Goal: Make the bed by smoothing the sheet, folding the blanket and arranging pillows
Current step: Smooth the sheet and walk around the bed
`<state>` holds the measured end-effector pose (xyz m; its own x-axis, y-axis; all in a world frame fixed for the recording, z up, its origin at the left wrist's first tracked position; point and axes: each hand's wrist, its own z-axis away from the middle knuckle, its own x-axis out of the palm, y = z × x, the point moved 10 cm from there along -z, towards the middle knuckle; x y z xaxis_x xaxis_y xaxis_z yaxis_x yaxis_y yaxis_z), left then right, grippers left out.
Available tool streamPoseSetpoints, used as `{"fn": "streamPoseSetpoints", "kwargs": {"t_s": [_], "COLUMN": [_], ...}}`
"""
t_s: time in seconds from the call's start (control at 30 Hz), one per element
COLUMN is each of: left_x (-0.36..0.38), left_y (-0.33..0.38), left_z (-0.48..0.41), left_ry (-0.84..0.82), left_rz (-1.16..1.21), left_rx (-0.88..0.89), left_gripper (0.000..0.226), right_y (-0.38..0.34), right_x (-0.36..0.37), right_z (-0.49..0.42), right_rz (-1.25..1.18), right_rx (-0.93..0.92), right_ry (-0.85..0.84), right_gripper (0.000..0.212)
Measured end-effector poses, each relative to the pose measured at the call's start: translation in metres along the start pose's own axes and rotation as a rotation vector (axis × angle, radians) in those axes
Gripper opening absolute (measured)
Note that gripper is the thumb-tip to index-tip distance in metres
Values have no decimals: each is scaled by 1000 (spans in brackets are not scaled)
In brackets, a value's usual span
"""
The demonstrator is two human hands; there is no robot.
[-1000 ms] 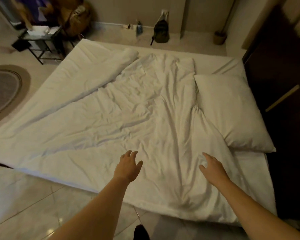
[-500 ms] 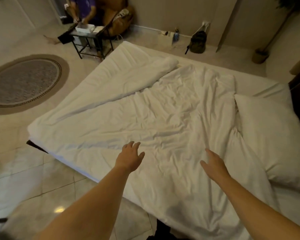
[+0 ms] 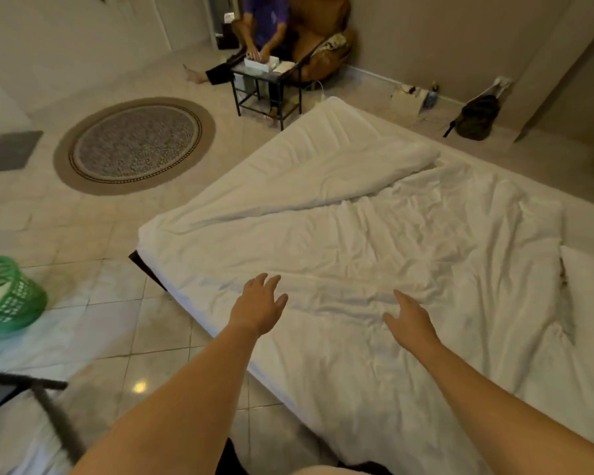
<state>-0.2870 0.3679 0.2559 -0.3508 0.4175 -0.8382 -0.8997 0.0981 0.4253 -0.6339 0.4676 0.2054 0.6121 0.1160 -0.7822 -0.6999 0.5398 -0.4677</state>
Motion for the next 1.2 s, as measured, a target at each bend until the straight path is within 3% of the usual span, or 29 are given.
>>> {"fn": "streamPoseSetpoints", "kwargs": {"t_s": [0.4,0.63,1.2], "left_x": [-156,-223,-368], "left_y": [-215,-319,-479], "left_z": [-39,-77,-261], "left_ry": [16,34,-13], "left_rz": [-144,-106,-125], "left_rx": [62,62,48], "left_gripper": [61,61,61], "right_y": [-224,-341,-559], "right_x": [134,189,256], "right_z": [-25,-55,-208], "right_rz": [-2,18,27], "right_rx": [-4,-30,90], "right_ry": [24,36,82], "right_gripper": [72,70,73]}}
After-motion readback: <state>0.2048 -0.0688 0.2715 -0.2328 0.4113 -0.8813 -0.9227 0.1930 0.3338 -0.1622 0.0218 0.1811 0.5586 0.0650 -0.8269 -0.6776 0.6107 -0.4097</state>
